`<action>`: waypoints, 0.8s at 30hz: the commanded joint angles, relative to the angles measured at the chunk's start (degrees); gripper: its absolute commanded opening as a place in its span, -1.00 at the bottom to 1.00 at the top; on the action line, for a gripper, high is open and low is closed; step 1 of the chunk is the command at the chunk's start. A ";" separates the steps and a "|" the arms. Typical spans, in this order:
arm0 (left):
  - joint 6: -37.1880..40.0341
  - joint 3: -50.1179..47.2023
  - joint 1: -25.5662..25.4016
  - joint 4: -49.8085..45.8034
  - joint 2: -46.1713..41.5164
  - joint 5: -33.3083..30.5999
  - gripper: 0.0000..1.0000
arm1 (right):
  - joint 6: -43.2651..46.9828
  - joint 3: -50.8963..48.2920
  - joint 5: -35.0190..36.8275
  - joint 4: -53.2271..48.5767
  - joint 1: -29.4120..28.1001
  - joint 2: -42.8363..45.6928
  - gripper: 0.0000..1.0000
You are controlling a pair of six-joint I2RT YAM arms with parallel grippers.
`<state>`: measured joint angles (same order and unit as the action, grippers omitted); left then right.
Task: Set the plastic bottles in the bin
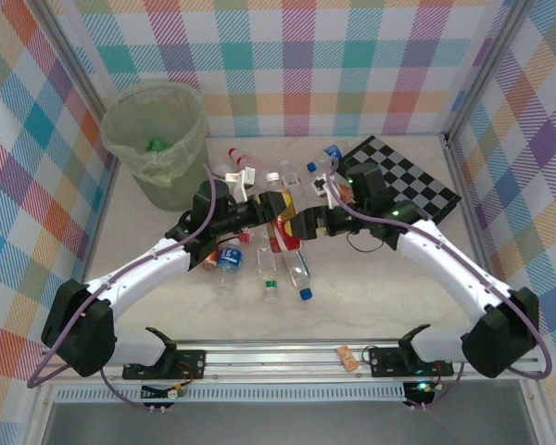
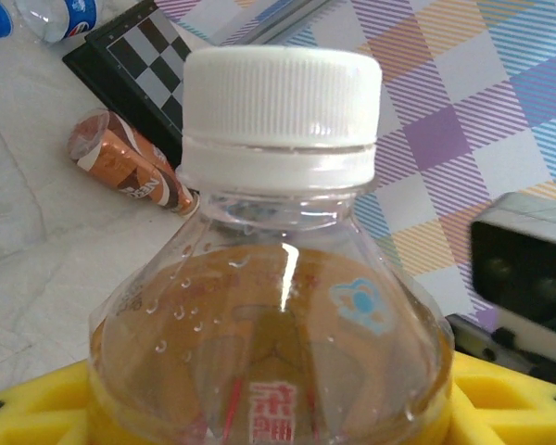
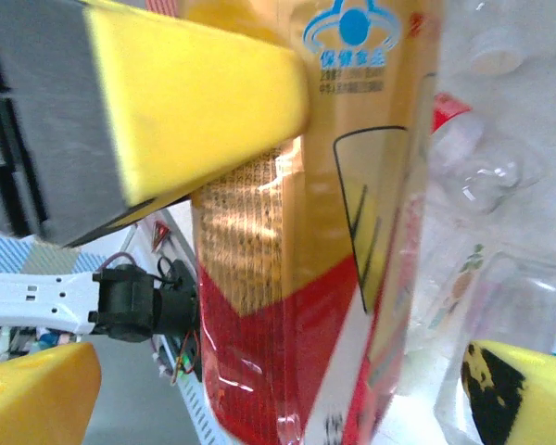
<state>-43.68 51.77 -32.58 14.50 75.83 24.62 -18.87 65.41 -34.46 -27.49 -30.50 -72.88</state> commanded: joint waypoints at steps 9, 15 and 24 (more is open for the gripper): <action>17.43 24.98 12.63 -22.57 0.12 2.63 -0.22 | 3.00 -4.35 6.34 -9.30 6.30 9.04 0.99; 19.40 36.05 23.52 -25.26 3.38 2.58 -0.35 | 2.60 -5.97 9.02 -11.81 6.31 9.64 0.99; 27.78 50.46 32.69 -32.31 12.71 -16.90 -0.90 | 3.05 -6.67 12.62 -15.22 6.24 12.53 1.00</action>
<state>-18.87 99.77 -2.57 -16.25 86.32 14.96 -16.84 59.66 -23.22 -40.62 -24.29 -62.24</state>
